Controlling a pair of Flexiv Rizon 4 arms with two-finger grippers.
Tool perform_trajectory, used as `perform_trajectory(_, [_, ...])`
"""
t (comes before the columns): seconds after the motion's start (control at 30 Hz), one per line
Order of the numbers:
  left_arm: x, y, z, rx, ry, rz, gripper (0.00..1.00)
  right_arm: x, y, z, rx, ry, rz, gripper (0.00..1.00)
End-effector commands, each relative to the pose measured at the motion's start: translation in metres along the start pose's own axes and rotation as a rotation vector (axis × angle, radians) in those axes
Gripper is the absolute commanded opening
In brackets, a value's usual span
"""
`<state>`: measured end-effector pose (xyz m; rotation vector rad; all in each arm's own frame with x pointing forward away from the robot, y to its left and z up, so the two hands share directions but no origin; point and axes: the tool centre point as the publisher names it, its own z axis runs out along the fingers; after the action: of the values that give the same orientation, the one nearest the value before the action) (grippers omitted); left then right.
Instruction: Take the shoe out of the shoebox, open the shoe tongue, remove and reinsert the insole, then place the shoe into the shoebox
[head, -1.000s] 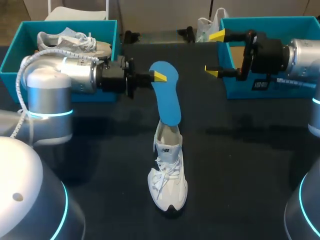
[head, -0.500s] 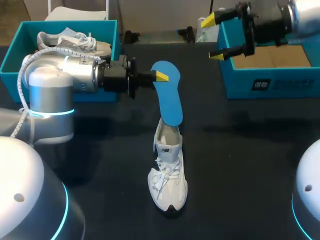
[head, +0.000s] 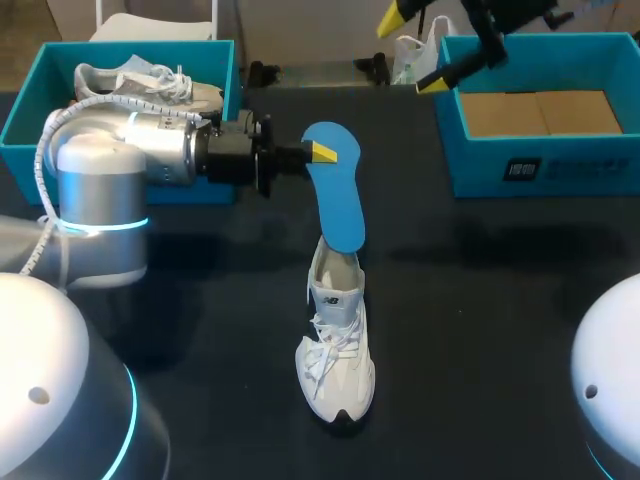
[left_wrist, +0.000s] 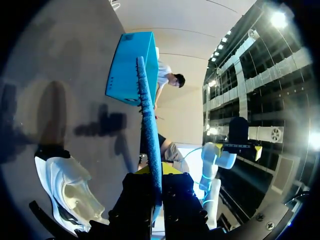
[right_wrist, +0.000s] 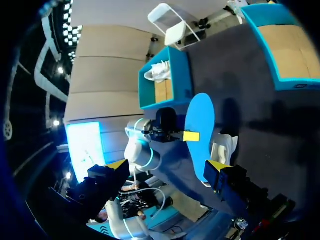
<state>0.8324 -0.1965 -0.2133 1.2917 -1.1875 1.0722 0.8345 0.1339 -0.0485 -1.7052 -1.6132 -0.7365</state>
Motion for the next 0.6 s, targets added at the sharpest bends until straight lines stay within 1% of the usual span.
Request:
perform_trajectory(0.03, [0.000,0.000,0.000,0.001,0.000,0.000,0.00,0.011,0.004,0.009,0.015,-0.313,0.002,1.00])
perform_trajectory(0.2, [0.000,0.000,0.000,0.001,0.000,0.000,0.00,0.019,0.006,0.019,0.038,-0.411,0.009,1.00])
perform_trajectory(0.4, [0.000,0.000,0.000,0.001,0.000,0.000,0.00,0.023,0.005,0.027,0.019,-0.463,0.005,1.00])
perform_trajectory(0.57, [0.000,0.000,0.000,0.001,0.000,0.000,0.00,0.027,0.002,0.031,0.029,-0.500,0.010,1.00])
perform_trajectory(0.6, [0.000,0.000,0.000,0.001,0.000,0.000,0.00,0.027,0.000,0.033,0.040,-0.527,0.019,1.00])
